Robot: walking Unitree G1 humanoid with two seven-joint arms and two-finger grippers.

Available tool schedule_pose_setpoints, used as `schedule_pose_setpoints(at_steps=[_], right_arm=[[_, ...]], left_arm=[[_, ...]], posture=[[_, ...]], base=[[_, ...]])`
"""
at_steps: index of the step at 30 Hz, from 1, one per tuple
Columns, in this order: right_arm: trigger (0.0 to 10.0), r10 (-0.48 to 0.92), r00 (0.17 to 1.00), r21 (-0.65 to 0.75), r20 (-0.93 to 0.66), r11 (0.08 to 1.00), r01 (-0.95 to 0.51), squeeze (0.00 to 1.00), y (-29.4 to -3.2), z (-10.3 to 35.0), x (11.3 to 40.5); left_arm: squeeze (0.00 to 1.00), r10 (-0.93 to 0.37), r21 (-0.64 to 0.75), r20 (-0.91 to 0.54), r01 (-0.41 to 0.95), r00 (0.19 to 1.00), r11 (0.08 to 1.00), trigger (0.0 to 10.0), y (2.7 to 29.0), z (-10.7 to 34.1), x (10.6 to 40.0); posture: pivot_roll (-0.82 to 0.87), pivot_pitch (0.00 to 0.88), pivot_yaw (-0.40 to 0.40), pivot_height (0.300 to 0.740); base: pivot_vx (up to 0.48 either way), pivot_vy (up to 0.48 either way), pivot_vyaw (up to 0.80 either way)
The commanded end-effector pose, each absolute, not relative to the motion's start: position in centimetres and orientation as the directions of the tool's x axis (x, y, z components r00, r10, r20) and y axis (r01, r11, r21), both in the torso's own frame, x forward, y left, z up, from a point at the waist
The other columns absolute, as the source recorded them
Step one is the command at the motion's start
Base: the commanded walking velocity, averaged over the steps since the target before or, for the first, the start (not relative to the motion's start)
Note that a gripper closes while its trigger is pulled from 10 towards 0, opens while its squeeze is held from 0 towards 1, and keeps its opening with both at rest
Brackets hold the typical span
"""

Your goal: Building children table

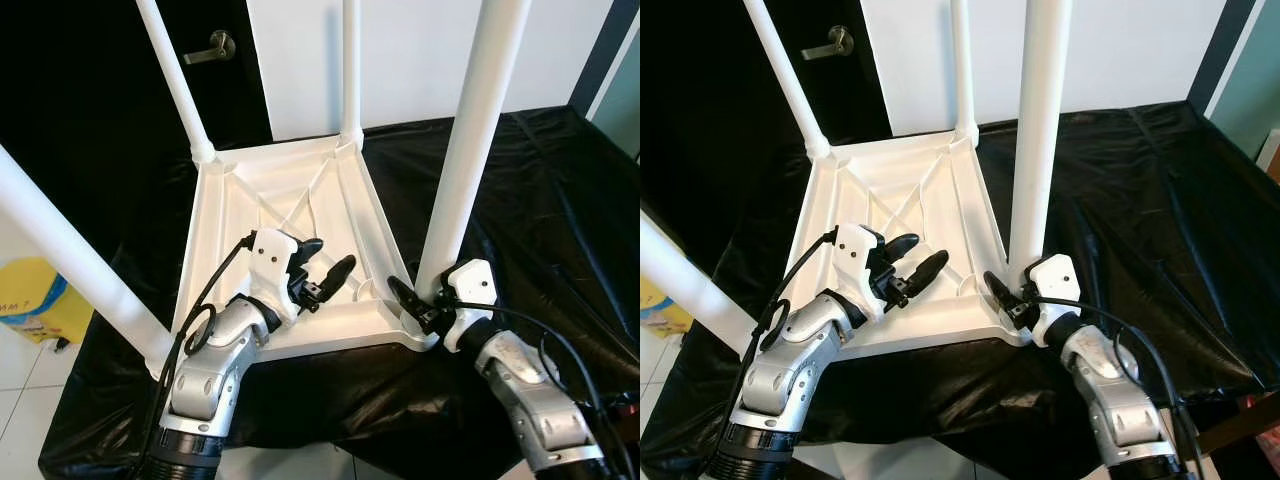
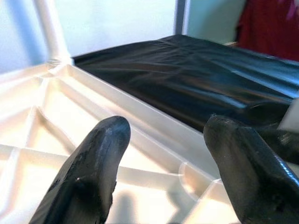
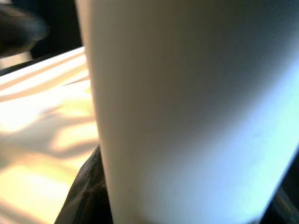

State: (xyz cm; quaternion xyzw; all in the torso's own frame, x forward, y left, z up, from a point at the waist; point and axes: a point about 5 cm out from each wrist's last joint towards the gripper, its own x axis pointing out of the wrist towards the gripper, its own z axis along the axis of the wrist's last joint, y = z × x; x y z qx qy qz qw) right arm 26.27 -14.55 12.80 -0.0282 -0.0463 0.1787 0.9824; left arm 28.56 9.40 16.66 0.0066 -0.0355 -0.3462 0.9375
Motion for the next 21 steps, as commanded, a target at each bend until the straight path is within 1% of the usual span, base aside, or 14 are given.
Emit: schedule_pose_setpoints(at_steps=[1,2,4,5,6,7,8,9,10,11,12,15,16,21], right_arm=[[10.0,0.199,0.980,-0.049,0.014,0.979,-0.198,0.00,-15.4,11.2,26.2],[10.0,0.159,0.987,-0.041,0.010,0.987,-0.158,0.00,-15.4,11.0,26.1],[10.0,0.159,0.987,-0.041,0.010,0.987,-0.158,0.00,-15.4,11.0,26.1],[10.0,0.106,0.994,-0.024,0.003,0.994,-0.105,0.00,-15.3,10.8,26.0],[10.0,0.106,0.994,-0.024,0.003,0.994,-0.105,0.00,-15.3,10.8,26.0],[10.0,0.043,0.999,-0.004,-0.002,0.999,-0.043,0.00,-15.1,10.6,25.9],[10.0,0.043,0.999,-0.004,-0.002,0.999,-0.043,0.00,-15.1,10.6,25.9],[10.0,-0.023,1.000,0.010,-0.007,1.000,0.023,0.00,-15.1,10.4,25.8],[10.0,-0.023,1.000,0.010,-0.007,1.000,0.023,0.00,-15.1,10.4,25.8],[10.0,-0.104,0.994,0.033,-0.027,0.994,0.105,0.00,-14.8,10.1,25.8],[10.0,-0.127,0.991,0.045,-0.035,0.991,0.129,0.00,-14.2,10.0,26.0],[10.0,-0.133,0.991,0.048,-0.030,0.990,0.134,0.00,-13.8,10.1,26.1],[10.0,-0.129,0.992,0.070,-0.018,0.989,0.129,0.00,-13.4,10.4,26.3],[10.0,-0.095,0.995,0.046,0.023,0.994,0.094,0.00,-12.6,11.0,26.3]], left_arm=[[0.00,-0.588,0.078,0.068,0.583,0.806,0.809,10.0,9.9,16.7,29.2],[0.00,-0.582,0.090,0.070,0.576,0.810,0.812,10.0,9.9,16.7,29.4],[0.00,-0.582,0.090,0.070,0.576,0.810,0.812,10.0,9.9,16.7,29.4],[0.00,-0.582,0.097,0.067,0.575,0.810,0.812,10.0,9.8,16.7,29.5],[0.00,-0.582,0.097,0.067,0.575,0.810,0.812,10.0,9.8,16.7,29.5],[0.00,-0.582,0.112,0.066,0.574,0.810,0.811,10.0,9.6,16.5,29.5],[0.00,-0.582,0.112,0.066,0.574,0.810,0.811,10.0,9.6,16.5,29.5],[0.00,-0.583,0.118,0.064,0.574,0.810,0.810,10.0,9.4,16.4,29.5],[0.00,-0.583,0.118,0.064,0.574,0.810,0.810,10.0,9.4,16.4,29.5],[0.00,-0.590,0.127,0.064,0.580,0.805,0.804,10.0,9.1,16.3,29.6],[0.00,-0.595,0.136,0.066,0.583,0.801,0.801,10.0,8.8,16.3,29.7],[0.00,-0.599,0.133,0.073,0.588,0.797,0.798,10.0,8.7,16.4,29.8],[0.00,-0.604,0.127,0.082,0.592,0.793,0.795,10.0,8.5,16.5,29.9],[0.00,-0.606,0.126,0.094,0.595,0.790,0.794,10.0,8.4,16.5,30.1]], posture=[[-0.16,0.049,0.063,0.740],[-0.16,0.049,0.063,0.740],[-0.16,0.049,0.063,0.740],[-0.17,0.050,0.064,0.740],[-0.17,0.050,0.064,0.740],[-0.17,0.044,0.072,0.740],[-0.17,0.044,0.072,0.740],[-0.18,0.044,0.076,0.740],[-0.18,0.044,0.076,0.740],[-0.17,0.041,0.080,0.740],[-0.17,0.045,0.083,0.740],[-0.17,0.045,0.084,0.740],[-0.17,0.047,0.087,0.740],[-0.18,0.048,0.090,0.740]], base=[[0.000,0.000,0.00],[0.000,0.000,0.00],[0.000,0.000,0.00],[0.000,0.000,0.00],[0.000,0.000,0.00],[0.000,0.000,0.00],[0.000,0.000,0.00],[0.000,0.000,0.00],[0.000,0.000,0.00],[0.000,0.000,0.00],[0.000,0.000,0.00],[0.000,0.000,0.00],[0.000,0.000,0.00],[0.000,0.000,0.00]])
